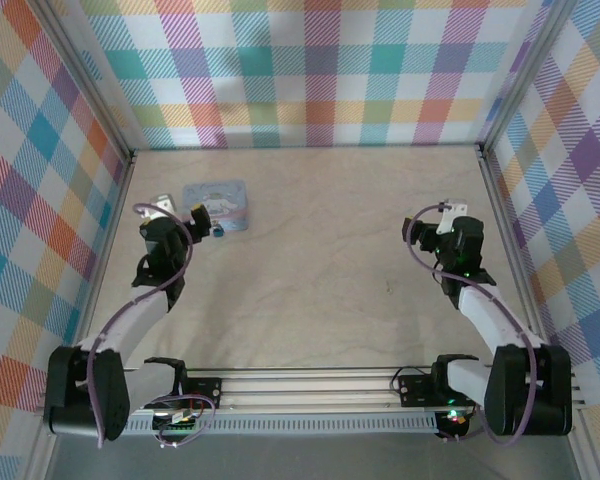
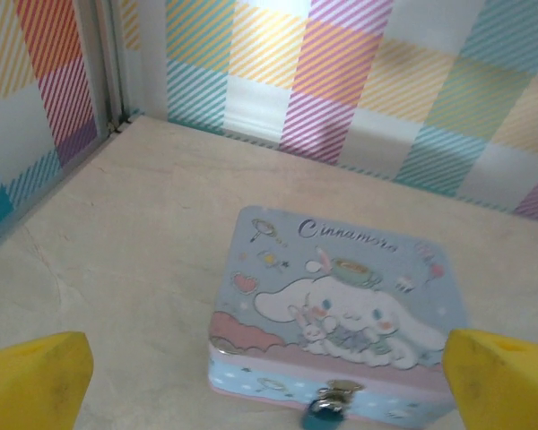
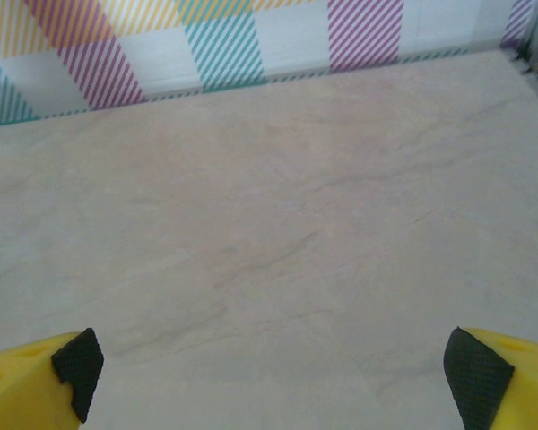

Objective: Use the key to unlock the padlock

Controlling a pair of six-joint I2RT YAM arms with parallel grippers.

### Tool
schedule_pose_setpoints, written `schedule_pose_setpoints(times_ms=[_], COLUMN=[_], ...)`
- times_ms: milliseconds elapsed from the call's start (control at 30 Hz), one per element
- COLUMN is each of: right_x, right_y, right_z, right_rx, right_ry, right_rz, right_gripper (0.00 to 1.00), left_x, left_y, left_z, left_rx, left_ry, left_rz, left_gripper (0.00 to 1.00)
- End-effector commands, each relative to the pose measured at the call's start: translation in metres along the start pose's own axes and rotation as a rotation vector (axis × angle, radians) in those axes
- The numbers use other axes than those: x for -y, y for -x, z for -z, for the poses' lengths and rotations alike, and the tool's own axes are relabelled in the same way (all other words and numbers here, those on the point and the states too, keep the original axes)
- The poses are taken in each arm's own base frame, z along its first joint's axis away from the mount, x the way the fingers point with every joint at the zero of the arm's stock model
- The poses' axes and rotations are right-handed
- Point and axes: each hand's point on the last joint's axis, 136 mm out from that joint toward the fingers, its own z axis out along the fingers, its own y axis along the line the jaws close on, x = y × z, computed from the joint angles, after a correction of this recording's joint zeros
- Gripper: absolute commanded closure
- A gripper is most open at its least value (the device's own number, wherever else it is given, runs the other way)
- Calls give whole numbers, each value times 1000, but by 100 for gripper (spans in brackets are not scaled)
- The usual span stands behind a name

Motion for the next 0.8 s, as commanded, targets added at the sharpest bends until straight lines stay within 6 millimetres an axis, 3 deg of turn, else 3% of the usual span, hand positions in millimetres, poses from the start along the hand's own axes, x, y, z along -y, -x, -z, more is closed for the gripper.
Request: schedule_pose_setpoints(times_ms=[0, 167, 333, 600, 767], right_x=[-14, -29, -47, -64, -64], right_y=[-29, -61, -96, -138, -148], right_z=[18, 40, 58, 71, 67], right_rx=[-213, -437, -639, -822, -839], right_ry=[56, 102, 149, 149, 125], right_rz=[-94, -223, -335, -365, -342], right_gripper=[3, 7, 12, 16, 18], left_x=[-5, 14, 48, 152, 197], left_y=[-15, -20, -48, -83, -98], left_z=[15, 31, 30, 40, 46], left_rx=[-150, -234, -407, -587, -641], left_ry=[40, -56, -162, -400, -489], left_rz=[168, 368, 487, 404, 367], left_gripper=[0, 0, 0, 0, 0])
